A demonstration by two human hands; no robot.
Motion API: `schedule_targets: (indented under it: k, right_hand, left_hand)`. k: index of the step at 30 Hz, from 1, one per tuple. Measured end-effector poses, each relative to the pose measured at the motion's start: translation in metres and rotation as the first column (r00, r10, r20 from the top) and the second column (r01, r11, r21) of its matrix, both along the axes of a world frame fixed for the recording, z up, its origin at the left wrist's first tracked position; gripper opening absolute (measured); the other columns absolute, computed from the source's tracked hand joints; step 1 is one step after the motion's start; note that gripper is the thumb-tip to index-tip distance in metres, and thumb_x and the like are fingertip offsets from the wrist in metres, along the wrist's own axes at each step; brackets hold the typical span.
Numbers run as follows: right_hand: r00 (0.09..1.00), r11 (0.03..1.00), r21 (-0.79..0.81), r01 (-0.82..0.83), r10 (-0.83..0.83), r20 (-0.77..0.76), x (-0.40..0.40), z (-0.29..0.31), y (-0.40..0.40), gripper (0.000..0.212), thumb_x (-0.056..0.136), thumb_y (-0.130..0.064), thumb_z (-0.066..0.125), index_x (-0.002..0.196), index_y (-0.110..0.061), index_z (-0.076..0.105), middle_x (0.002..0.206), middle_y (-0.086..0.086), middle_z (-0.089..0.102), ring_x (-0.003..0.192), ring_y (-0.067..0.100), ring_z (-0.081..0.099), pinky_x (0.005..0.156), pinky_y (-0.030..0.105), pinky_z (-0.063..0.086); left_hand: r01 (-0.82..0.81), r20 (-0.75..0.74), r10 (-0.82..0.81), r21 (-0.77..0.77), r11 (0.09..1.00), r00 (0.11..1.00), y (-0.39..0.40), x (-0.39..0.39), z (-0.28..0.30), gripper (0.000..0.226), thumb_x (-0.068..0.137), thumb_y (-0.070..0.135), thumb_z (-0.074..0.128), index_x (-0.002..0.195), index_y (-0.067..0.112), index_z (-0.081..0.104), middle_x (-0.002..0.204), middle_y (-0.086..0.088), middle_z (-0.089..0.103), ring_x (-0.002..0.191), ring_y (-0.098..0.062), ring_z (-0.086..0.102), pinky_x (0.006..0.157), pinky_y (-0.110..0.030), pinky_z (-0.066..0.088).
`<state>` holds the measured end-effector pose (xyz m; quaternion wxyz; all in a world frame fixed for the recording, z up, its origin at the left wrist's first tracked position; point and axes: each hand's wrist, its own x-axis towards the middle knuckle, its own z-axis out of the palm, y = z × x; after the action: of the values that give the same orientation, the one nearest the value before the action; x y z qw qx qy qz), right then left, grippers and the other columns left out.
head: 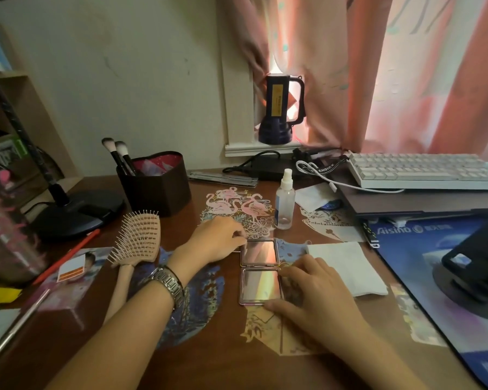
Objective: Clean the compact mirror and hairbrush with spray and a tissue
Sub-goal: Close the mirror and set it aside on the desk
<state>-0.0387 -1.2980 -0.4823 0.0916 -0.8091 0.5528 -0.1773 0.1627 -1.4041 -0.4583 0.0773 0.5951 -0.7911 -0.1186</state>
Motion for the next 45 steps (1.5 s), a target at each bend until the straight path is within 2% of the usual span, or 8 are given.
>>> schedule_targets:
  k: [7,11,18,22,25,28,32,45]
  right_hand:
    - [1.000,1.000,-0.013,0.007,-0.006,0.024,0.000,-0.002,-0.002,0.082,0.058,-0.083,0.027,0.119,-0.035,0.054,0.102,-0.013,0.046,0.093,0.008,0.040,0.077,0.020,0.035]
    - [0.999,1.000,-0.003,0.017,-0.017,0.041,0.000,-0.003,-0.002,0.086,0.056,-0.084,0.025,0.121,-0.036,0.054,0.103,-0.014,0.046,0.094,0.006,0.039,0.077,0.018,0.035]
    - [0.993,0.999,0.020,0.027,-0.029,0.112,-0.002,-0.004,-0.002,0.070,0.062,-0.075,0.051,0.117,-0.033,0.059,0.101,-0.011,0.051,0.096,0.008,0.042,0.079,0.022,0.041]
    - [0.983,0.998,0.056,0.027,-0.036,0.178,-0.004,-0.003,-0.001,0.067,0.058,-0.069,0.065,0.115,-0.033,0.061,0.099,-0.010,0.052,0.095,0.010,0.043,0.081,0.028,0.044]
    - [0.985,0.996,0.088,0.019,-0.033,0.167,-0.004,-0.001,-0.001,0.072,0.055,-0.070,0.068,0.117,-0.034,0.059,0.100,-0.009,0.052,0.096,0.010,0.043,0.081,0.029,0.044]
    - [0.986,0.995,0.100,0.022,-0.038,0.162,-0.004,0.000,-0.001,0.080,0.053,-0.070,0.070,0.123,-0.034,0.055,0.103,-0.009,0.051,0.098,0.011,0.042,0.083,0.029,0.043]
    - [0.983,0.995,0.092,0.029,-0.045,0.178,-0.003,0.000,0.000,0.084,0.051,-0.071,0.069,0.124,-0.032,0.055,0.103,-0.009,0.051,0.098,0.011,0.043,0.083,0.030,0.044]
    - [0.964,0.999,0.028,0.045,-0.051,0.263,-0.004,-0.006,-0.002,0.072,0.057,-0.062,0.073,0.120,-0.031,0.057,0.101,-0.007,0.049,0.098,0.009,0.043,0.083,0.032,0.045]
  left_hand:
    - [-0.042,-0.081,0.045,0.030,0.999,0.996,-0.008,-0.003,-0.001,0.021,0.089,0.034,0.054,0.092,0.020,0.069,0.100,0.002,0.066,0.091,-0.019,0.059,0.082,-0.038,0.049]
    - [-0.030,-0.270,0.027,-0.008,1.000,0.962,-0.002,-0.002,0.010,0.013,0.089,0.029,0.058,0.091,0.018,0.066,0.092,0.002,0.063,0.086,-0.016,0.058,0.076,-0.031,0.047]
    - [0.061,-0.431,-0.059,-0.009,0.998,0.900,0.047,0.014,0.032,0.008,0.082,0.035,0.065,0.087,0.030,0.068,0.090,0.016,0.067,0.087,0.007,0.059,0.077,-0.016,0.043]
    - [0.118,-0.386,-0.149,-0.103,0.988,0.910,0.077,0.018,0.026,0.009,0.076,0.038,0.071,0.081,0.031,0.072,0.082,0.016,0.070,0.084,0.003,0.062,0.075,-0.020,0.047]
    - [0.158,-0.270,-0.202,-0.177,0.972,0.941,0.087,0.022,0.014,0.017,0.072,0.050,0.068,0.081,0.036,0.072,0.084,0.013,0.068,0.089,-0.004,0.058,0.087,-0.030,0.044]
    - [0.208,-0.221,-0.269,-0.262,0.942,0.938,0.092,0.022,0.004,0.025,0.074,0.055,0.060,0.083,0.036,0.071,0.084,0.015,0.068,0.088,-0.001,0.058,0.100,-0.027,0.036]
    - [0.212,-0.218,-0.289,-0.318,0.924,0.932,0.095,0.022,-0.001,0.024,0.076,0.054,0.059,0.084,0.036,0.072,0.083,0.019,0.066,0.088,0.002,0.057,0.104,-0.025,0.031]
    - [0.233,-0.149,-0.295,-0.334,0.913,0.944,0.099,0.021,-0.008,0.026,0.076,0.054,0.057,0.085,0.036,0.074,0.084,0.015,0.065,0.087,-0.001,0.056,0.102,-0.036,0.038]
